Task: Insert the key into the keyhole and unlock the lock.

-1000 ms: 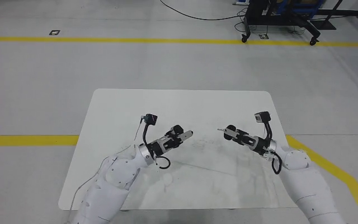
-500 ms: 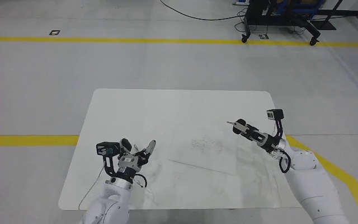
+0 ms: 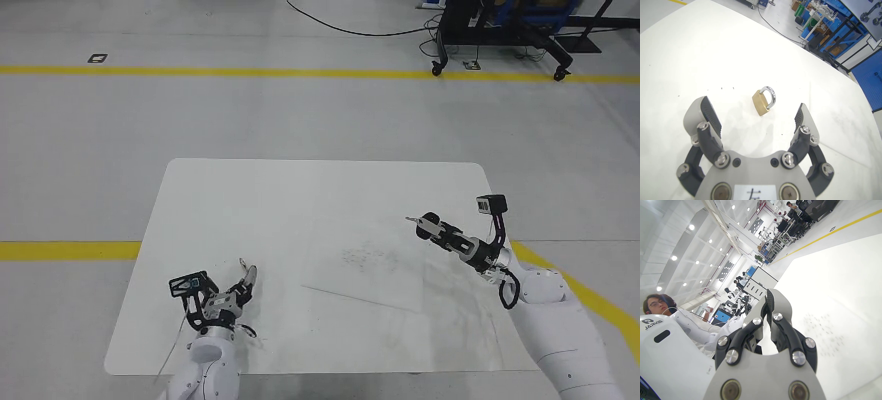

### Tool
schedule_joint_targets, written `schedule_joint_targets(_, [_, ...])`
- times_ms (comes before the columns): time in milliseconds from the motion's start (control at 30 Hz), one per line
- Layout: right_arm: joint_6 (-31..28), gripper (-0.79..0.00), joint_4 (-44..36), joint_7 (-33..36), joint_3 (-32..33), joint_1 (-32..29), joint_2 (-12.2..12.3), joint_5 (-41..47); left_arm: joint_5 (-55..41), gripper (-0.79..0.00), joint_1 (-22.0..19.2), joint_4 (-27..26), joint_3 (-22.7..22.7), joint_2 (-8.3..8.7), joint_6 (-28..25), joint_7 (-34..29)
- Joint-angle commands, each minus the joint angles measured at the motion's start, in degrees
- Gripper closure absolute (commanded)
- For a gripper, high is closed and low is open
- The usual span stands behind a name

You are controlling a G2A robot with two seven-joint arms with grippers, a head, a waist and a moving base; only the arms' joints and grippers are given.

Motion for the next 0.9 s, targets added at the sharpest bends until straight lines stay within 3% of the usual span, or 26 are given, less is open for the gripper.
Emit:
schedule_joint_targets(0, [0.0,0.0,0.0,0.0,0.0,0.0,0.0,0.0,1.72,-0.68,-1.9,0.23,0.96,-0.16,1.16,-1.72])
schedule_joint_targets(233, [0.0,0.0,0.0,0.0,0.0,0.0,0.0,0.0,6.32,-0.588,-5.39,0.64,1.75,-0.38,3.97,-8.68])
schedule_joint_targets(367, [0.0,0.0,0.0,0.0,0.0,0.0,0.0,0.0,6.92,-0.56,-6.6,1.17,1.79,-0.48,3.8,-11.39])
schedule_joint_targets(500, [0.0,0.0,0.0,0.0,0.0,0.0,0.0,0.0,7.93,-0.483,-8.03,2.09,2.54,-0.64,3.45,-14.1])
schedule_joint_targets(533, [0.0,0.0,0.0,0.0,0.0,0.0,0.0,0.0,8.16,-0.391,-8.32,2.28,2.69,-0.7,3.57,-14.35])
schedule_joint_targets(667, [0.0,0.0,0.0,0.0,0.0,0.0,0.0,0.0,8.7,-0.24,-8.79,2.56,2.96,-0.94,4.64,-15.01])
schedule_joint_targets(767, [0.0,0.0,0.0,0.0,0.0,0.0,0.0,0.0,9.37,-0.083,-8.66,2.64,3.01,-1.07,5.64,-15.87])
schedule_joint_targets(867, [0.0,0.0,0.0,0.0,0.0,0.0,0.0,0.0,9.7,-0.031,-8.61,2.68,3.16,-1.18,5.86,-16.3])
